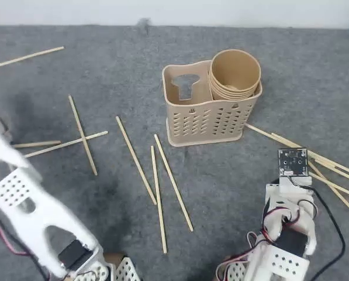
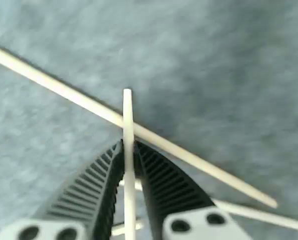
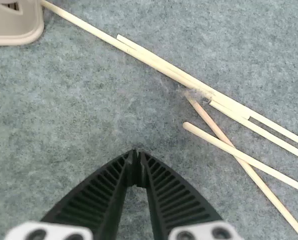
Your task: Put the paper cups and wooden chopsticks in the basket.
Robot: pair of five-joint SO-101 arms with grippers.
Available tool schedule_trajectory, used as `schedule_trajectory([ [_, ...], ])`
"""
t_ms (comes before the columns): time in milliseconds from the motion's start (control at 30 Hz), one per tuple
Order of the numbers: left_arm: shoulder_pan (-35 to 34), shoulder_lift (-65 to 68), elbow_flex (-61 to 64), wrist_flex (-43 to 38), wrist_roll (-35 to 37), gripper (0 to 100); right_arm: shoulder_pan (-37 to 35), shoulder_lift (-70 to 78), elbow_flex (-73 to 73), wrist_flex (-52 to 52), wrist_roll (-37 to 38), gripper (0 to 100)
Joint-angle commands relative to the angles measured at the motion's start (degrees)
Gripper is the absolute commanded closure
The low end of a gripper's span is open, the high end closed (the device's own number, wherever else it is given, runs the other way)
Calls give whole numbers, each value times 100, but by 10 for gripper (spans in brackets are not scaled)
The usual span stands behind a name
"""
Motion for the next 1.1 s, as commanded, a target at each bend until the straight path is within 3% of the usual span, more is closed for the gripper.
schedule_trajectory([
  [0, -290, -475, 84, 202, -369, 988, -22, 75, 114, 40, 88, 990],
  [133, -484, -475, -57, 193, -519, 986, -22, 75, 114, 40, 88, 990],
  [367, -492, -484, -75, 193, -967, 897, -48, 31, 114, 198, 466, 990],
  [800, -448, -1143, -207, 176, -686, 891, -48, 22, 114, 215, 519, 990],
  [1067, -290, -466, -242, -264, -378, 891, -48, 22, 114, 224, 527, 990],
])
